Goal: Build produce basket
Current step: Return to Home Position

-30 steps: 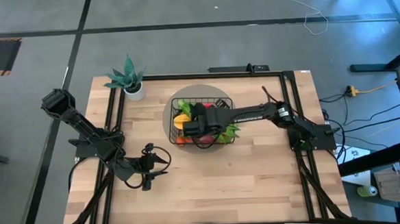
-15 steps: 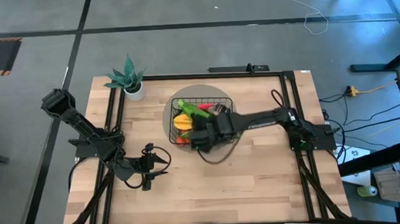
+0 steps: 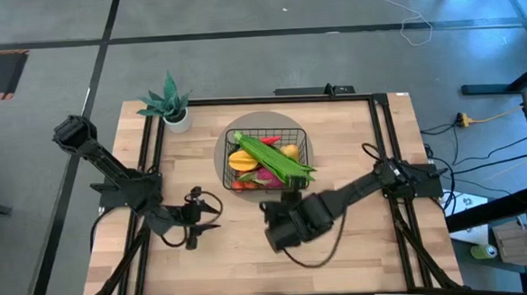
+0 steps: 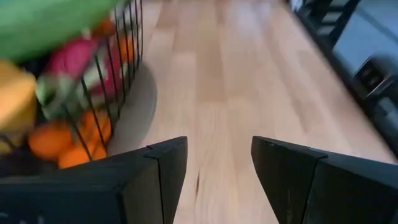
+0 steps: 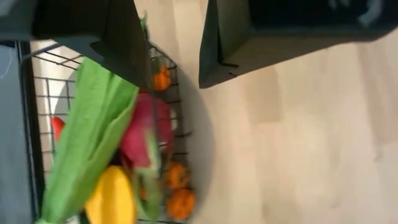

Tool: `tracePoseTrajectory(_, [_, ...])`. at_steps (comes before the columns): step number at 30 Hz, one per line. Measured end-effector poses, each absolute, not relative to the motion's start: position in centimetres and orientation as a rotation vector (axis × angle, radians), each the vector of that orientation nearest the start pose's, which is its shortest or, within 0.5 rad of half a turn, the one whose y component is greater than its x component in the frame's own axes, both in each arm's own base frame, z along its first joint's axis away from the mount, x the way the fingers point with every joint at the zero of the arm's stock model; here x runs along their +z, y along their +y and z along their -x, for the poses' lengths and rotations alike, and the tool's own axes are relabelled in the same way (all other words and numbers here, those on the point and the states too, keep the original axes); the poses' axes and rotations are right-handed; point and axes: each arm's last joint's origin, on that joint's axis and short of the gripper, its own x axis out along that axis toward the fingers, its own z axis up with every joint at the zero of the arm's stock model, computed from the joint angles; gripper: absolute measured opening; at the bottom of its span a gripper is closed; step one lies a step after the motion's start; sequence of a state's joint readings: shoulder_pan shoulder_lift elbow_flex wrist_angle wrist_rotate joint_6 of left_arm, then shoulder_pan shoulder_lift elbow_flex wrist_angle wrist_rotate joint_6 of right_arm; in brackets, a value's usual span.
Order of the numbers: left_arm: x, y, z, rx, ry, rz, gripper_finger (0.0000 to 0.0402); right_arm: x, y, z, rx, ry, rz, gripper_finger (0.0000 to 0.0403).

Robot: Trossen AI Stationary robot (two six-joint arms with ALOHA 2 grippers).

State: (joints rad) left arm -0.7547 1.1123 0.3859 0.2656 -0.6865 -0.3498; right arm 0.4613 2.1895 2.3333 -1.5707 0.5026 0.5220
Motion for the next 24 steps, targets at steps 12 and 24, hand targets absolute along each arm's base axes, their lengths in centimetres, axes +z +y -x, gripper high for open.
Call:
tracePoseTrajectory(12, [25.2, -7.3, -10.4, -0.077, 0.093, 0.025, 0.0169, 32.1, 19.8, -37.1, -0.281, 1.184, 0.272, 0.0126])
tracePoseTrajectory(24, [26.9, -4.4, -6.8, -0.305, -0.108, -0.089, 0.0169, 32.2, 19.0, -37.5, -0.303, 1.182, 0.269, 0.0126])
